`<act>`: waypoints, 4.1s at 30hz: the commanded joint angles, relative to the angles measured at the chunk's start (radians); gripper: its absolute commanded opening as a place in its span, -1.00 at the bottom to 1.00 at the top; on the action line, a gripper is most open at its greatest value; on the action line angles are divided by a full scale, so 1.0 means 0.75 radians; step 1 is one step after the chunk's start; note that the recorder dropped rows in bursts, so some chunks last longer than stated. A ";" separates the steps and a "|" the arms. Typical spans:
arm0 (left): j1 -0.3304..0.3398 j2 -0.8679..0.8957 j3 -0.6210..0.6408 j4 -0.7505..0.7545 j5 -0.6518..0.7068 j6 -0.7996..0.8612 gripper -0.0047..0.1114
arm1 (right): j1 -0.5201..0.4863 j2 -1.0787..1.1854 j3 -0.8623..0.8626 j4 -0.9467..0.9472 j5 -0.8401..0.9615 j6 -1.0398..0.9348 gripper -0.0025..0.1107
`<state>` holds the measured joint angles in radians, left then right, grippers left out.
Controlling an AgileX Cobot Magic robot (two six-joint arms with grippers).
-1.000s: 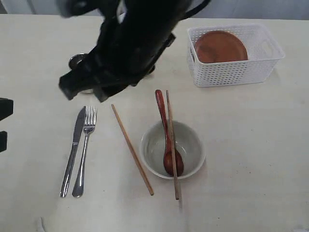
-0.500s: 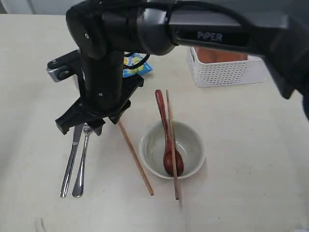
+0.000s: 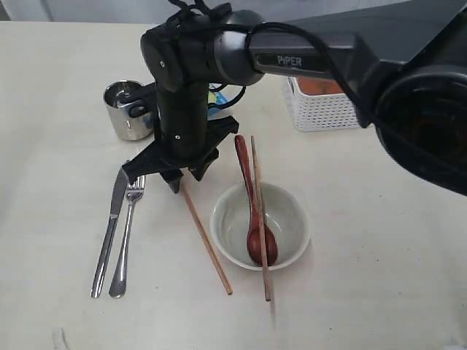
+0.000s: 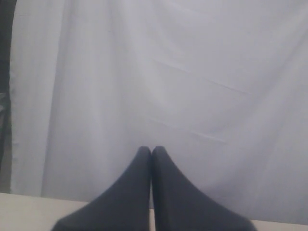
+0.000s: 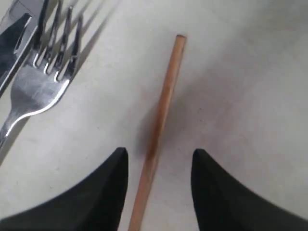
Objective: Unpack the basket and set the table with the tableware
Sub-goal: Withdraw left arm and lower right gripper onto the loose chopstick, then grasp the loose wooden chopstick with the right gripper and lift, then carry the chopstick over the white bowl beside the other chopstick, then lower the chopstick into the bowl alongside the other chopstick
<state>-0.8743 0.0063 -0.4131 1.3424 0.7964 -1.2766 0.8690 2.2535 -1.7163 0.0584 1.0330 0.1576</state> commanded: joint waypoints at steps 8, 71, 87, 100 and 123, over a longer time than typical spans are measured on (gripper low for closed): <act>-0.010 -0.008 0.004 0.008 -0.011 0.007 -0.92 | 0.007 0.068 -0.006 -0.006 -0.024 -0.009 -0.23; -0.010 -0.008 0.004 -0.046 0.035 0.028 -0.92 | -0.381 -0.723 0.514 0.235 0.123 0.139 -0.96; -0.010 -0.008 0.004 -0.052 0.029 0.025 -0.92 | -0.381 -0.611 0.785 0.374 -0.309 0.106 -0.96; -0.010 -0.008 0.004 -0.055 0.029 0.022 -0.92 | -0.381 -0.590 0.785 0.297 -0.395 0.107 -0.96; -0.010 -0.008 0.004 -0.060 0.029 0.022 -0.92 | -0.381 -0.592 0.785 0.275 -0.429 0.104 -0.54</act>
<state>-0.8743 0.0063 -0.4131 1.3038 0.8156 -1.2566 0.5883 1.8081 -1.1306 0.2742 0.7183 0.2380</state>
